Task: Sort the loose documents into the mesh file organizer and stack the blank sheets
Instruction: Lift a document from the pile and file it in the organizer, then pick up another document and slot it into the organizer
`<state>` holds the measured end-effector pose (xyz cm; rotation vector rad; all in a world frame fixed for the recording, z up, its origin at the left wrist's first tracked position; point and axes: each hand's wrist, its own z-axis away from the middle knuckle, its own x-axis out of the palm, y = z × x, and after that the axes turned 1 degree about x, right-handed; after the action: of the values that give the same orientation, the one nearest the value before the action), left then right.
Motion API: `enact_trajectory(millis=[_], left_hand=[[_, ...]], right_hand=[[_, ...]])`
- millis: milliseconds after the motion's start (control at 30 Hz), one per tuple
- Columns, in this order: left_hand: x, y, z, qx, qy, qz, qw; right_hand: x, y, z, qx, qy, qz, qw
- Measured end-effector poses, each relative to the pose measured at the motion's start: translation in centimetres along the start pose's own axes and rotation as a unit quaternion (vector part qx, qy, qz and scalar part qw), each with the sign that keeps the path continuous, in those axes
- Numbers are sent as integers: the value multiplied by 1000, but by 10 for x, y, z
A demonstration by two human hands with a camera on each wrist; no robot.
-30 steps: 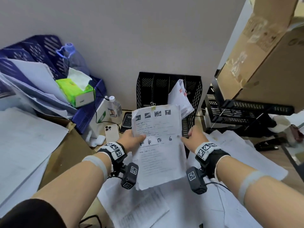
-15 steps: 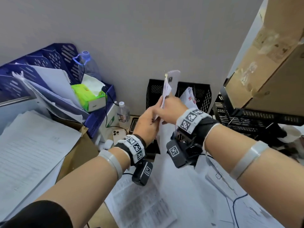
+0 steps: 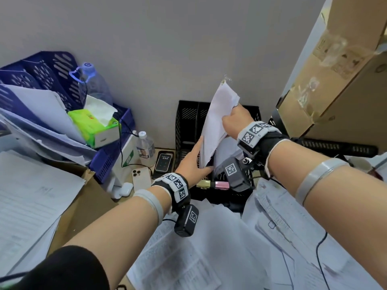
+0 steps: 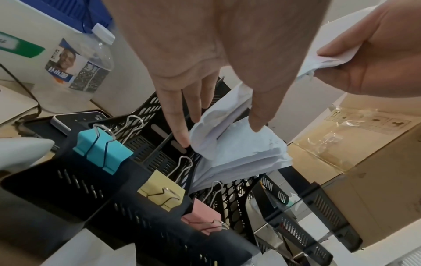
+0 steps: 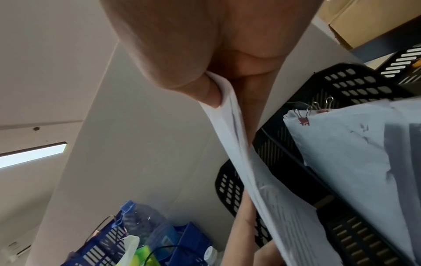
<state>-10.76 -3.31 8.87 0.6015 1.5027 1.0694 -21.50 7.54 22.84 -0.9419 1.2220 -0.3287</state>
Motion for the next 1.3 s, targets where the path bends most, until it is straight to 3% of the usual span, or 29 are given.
enact_trajectory(millis=[133,267,567,767,867,1000,1167,1233,1300], left_hand=[[2,-13,-26,-45,29,-84,995],[5,-24,-57,-91,31,-46,994],[25,-40,-66,-141,40,-76,986],[20,-49,-53,-134,39,-76,987],[10,-54,-41,-134,78,-55,986],[-6,-71,-9,-156,186,-4,970],[-22,-115,55,-274,234,-27,932],[-26,-139,82,-390,187,-53,900],[-25,-168,111,-508,107,-97,849]], right_hand=[[7,6,-10,-19,15,-1,1000],[19,11,-17,-4,6,26,1000],[54,60,-24,84,-116,30,989],[76,91,-27,151,-182,-3,972],[77,86,-11,187,-203,2,961],[88,94,13,244,-265,21,933],[131,119,59,264,-343,-1,901],[157,132,78,253,-360,10,898],[181,147,92,229,-367,81,898]])
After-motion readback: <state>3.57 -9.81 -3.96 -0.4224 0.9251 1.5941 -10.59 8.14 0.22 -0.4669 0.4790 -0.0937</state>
